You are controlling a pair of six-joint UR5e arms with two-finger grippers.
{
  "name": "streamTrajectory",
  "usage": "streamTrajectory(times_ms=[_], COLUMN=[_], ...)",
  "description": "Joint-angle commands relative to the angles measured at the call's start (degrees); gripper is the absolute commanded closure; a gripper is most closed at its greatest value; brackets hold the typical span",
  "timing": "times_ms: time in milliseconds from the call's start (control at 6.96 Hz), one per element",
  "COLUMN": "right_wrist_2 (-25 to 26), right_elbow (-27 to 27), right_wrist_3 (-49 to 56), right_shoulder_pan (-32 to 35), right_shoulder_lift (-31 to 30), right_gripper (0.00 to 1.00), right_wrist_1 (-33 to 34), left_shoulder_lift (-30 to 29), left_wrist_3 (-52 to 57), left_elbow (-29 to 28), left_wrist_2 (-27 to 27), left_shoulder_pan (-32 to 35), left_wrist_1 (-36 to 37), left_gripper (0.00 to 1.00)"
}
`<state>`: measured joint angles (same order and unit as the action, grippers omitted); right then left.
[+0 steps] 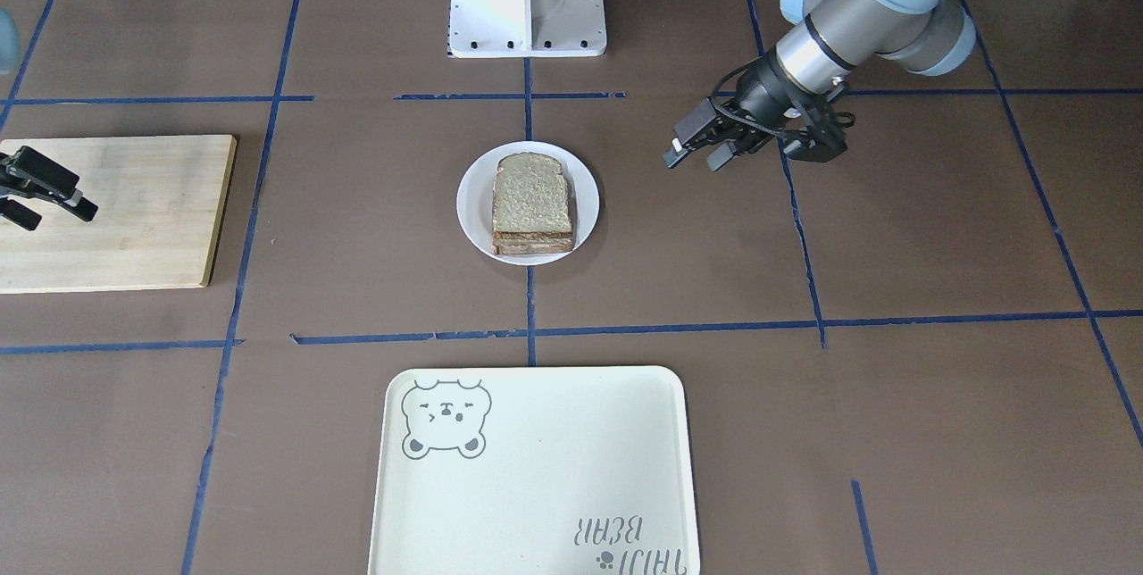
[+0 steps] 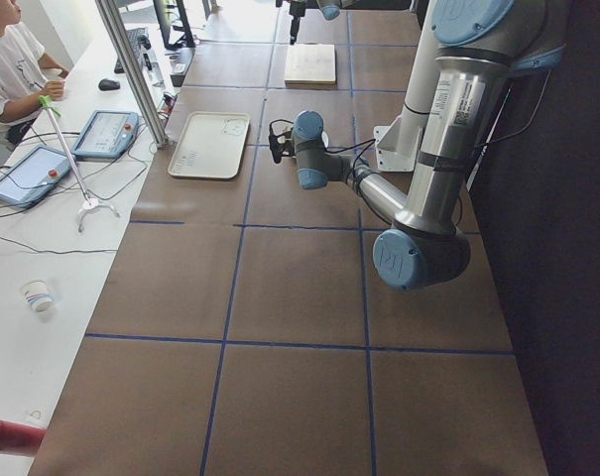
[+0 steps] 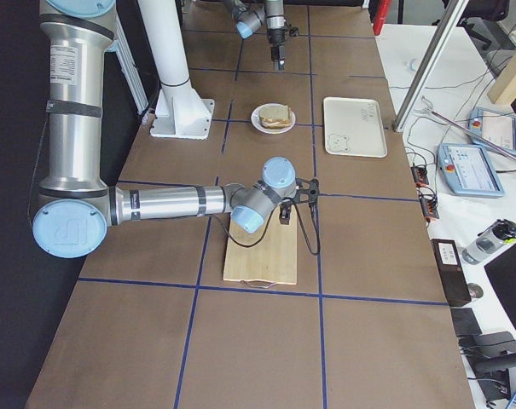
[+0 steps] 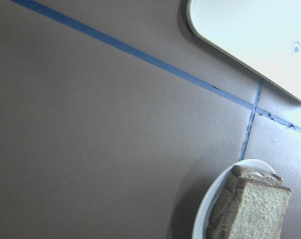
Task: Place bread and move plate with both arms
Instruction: 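Withdraw the right gripper while the left gripper reaches toward the plate rim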
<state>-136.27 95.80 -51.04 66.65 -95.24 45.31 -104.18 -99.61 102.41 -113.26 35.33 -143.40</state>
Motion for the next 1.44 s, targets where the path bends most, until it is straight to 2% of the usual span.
streamTrajectory(times_ms=[0,144,288,431,719,862,1294], right_wrist_2=[0.13,-0.13,-0.83,-0.84,-1.18,-1.19,-1.36], right_elbow=[0.09,0.17,0.52,0.44,0.44,0.44,0.35], right_wrist_3=[15.04,15.70,15.71,15.71,15.71,15.71,15.71], right_shoulder_pan=[5.13,5.68,6.29,5.95,5.86,5.86,5.86], right_shoulder_lift=[-0.38,-0.38,-0.47,-0.47,-0.56,-0.56,-0.65], right_gripper=[0.00,0.00,0.00,0.00,0.00,0.00,0.00], right_wrist_1=[8.97,9.27,9.27,9.36,9.36,9.36,9.36], left_shoulder_lift=[-1.28,-3.11,-4.52,-4.54,-7.26,-7.17,-7.78], left_wrist_3=[-4.54,-4.55,-4.37,-4.11,-4.19,-4.11,-3.93], left_elbow=[-7.43,-14.71,-17.39,-18.64,-21.71,-22.34,-24.09], left_wrist_2=[12.05,15.32,15.61,18.84,22.20,22.21,22.38], left_shoulder_pan=[-6.38,-7.80,-7.90,-8.60,-12.20,-12.82,-13.17], left_wrist_1=[-17.95,-29.28,-32.18,-32.64,-34.40,-34.41,-34.40], left_gripper=[0.15,0.16,0.21,0.21,0.39,0.45,0.45])
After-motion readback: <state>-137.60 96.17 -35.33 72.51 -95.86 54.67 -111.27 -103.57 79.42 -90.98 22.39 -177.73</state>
